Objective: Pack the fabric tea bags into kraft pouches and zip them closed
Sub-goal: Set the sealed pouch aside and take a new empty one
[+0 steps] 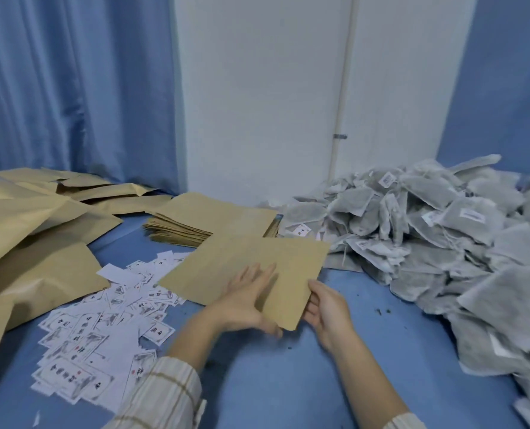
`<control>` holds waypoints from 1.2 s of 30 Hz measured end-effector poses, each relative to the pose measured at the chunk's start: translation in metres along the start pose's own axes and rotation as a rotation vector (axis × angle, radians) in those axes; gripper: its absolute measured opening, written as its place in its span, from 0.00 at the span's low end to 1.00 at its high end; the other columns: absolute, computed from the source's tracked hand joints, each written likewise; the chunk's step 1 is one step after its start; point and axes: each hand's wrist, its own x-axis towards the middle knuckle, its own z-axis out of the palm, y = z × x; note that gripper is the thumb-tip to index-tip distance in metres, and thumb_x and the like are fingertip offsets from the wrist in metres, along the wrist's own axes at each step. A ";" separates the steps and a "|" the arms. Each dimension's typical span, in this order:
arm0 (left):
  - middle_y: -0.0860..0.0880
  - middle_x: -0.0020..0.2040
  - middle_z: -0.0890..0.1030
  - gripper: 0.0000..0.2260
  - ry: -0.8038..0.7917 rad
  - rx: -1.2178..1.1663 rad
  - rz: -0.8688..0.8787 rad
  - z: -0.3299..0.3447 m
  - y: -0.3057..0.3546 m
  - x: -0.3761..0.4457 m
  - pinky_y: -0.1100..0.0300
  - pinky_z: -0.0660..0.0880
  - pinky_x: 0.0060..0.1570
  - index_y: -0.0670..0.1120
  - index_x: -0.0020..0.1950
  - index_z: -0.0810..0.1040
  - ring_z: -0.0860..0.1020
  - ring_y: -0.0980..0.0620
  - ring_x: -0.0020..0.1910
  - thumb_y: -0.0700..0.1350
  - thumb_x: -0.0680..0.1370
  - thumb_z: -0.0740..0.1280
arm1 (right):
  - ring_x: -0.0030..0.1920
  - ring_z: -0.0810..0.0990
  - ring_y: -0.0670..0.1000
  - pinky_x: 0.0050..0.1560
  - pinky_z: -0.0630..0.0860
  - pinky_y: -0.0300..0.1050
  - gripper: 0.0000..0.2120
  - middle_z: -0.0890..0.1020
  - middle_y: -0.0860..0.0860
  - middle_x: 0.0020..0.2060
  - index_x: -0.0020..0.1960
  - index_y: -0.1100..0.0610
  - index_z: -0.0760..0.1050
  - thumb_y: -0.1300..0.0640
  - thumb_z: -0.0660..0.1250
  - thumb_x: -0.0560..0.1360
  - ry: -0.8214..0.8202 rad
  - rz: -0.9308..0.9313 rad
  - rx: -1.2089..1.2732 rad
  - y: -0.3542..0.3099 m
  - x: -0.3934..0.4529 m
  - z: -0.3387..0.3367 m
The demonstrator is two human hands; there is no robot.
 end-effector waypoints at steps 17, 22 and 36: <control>0.53 0.48 0.79 0.10 0.641 -0.204 0.034 0.066 0.055 0.020 0.53 0.74 0.44 0.48 0.54 0.75 0.75 0.50 0.50 0.51 0.76 0.61 | 0.36 0.84 0.49 0.30 0.78 0.39 0.03 0.85 0.55 0.36 0.42 0.62 0.81 0.63 0.69 0.72 -0.083 0.095 0.217 0.014 0.006 -0.019; 0.50 0.47 0.81 0.13 0.751 -0.073 0.035 0.076 0.051 0.017 0.56 0.72 0.44 0.47 0.53 0.78 0.77 0.49 0.47 0.54 0.77 0.62 | 0.38 0.84 0.50 0.33 0.79 0.39 0.02 0.85 0.56 0.37 0.42 0.63 0.81 0.64 0.70 0.71 -0.079 0.061 0.228 0.016 0.006 -0.019; 0.47 0.44 0.83 0.14 0.703 -0.168 -0.079 0.073 0.052 0.024 0.54 0.76 0.45 0.47 0.50 0.78 0.80 0.45 0.45 0.56 0.76 0.63 | 0.32 0.83 0.49 0.33 0.78 0.39 0.05 0.83 0.55 0.32 0.40 0.64 0.79 0.63 0.68 0.73 -0.094 -0.019 0.205 0.022 0.003 -0.018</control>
